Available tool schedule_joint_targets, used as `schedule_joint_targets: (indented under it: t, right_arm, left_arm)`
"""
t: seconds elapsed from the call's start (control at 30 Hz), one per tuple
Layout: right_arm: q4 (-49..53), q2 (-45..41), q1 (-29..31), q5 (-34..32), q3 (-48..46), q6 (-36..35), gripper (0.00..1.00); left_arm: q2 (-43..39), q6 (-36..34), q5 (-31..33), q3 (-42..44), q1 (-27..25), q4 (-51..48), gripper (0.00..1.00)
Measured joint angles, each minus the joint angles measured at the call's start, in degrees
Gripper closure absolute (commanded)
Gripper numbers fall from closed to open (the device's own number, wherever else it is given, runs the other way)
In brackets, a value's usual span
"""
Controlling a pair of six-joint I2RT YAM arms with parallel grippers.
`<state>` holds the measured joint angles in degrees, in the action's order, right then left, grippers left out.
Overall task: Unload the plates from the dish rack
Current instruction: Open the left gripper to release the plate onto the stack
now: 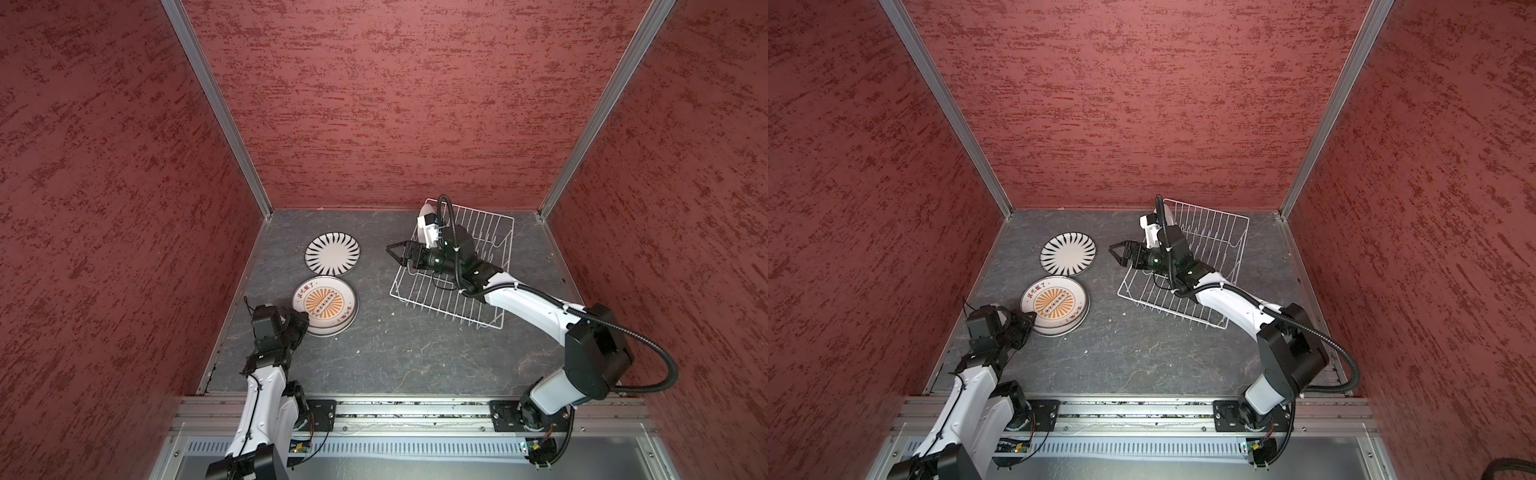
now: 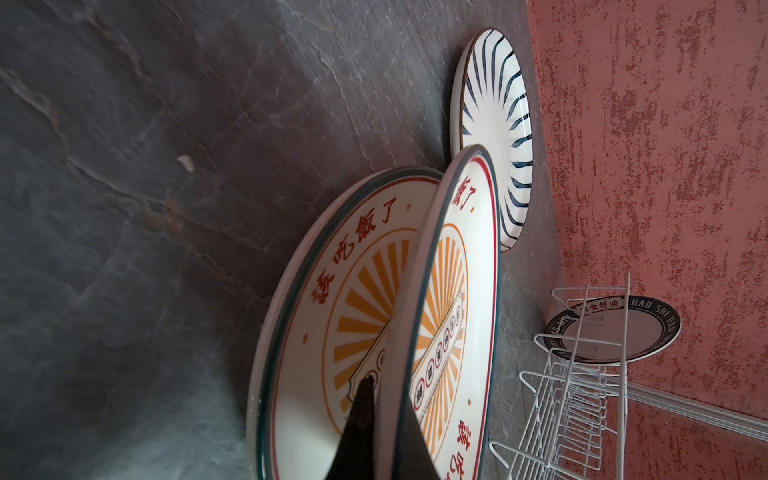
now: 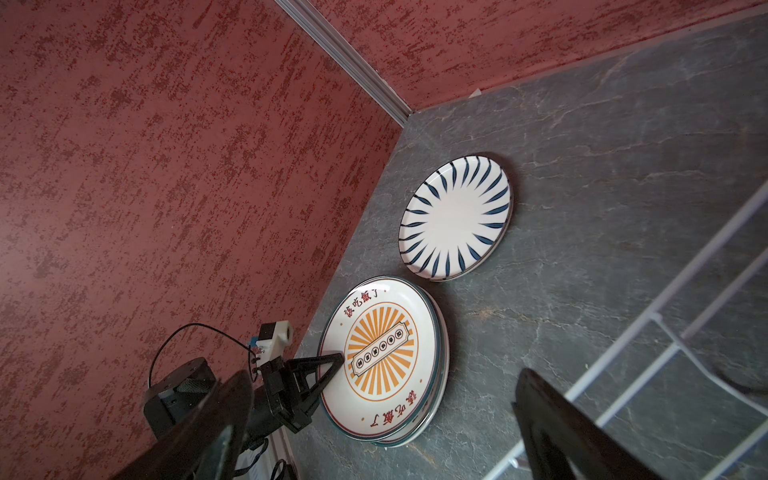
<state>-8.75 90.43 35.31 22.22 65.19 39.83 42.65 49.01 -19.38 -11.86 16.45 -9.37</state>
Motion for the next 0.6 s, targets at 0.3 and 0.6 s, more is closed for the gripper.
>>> schedule_joint_targets:
  t: [0.3, 0.6]
  right_arm:
    - [0.02, 0.0, -0.04, 0.0, 0.0, 0.0, 0.01]
    - [0.02, 0.0, -0.07, -0.02, 0.0, 0.0, 0.01]
  left_arm:
    - [1.33, -0.04, -0.26, 0.39, 0.02, 2.16, 0.67]
    - [1.16, -3.04, 1.49, -0.17, -1.75, 1.38, 0.28]
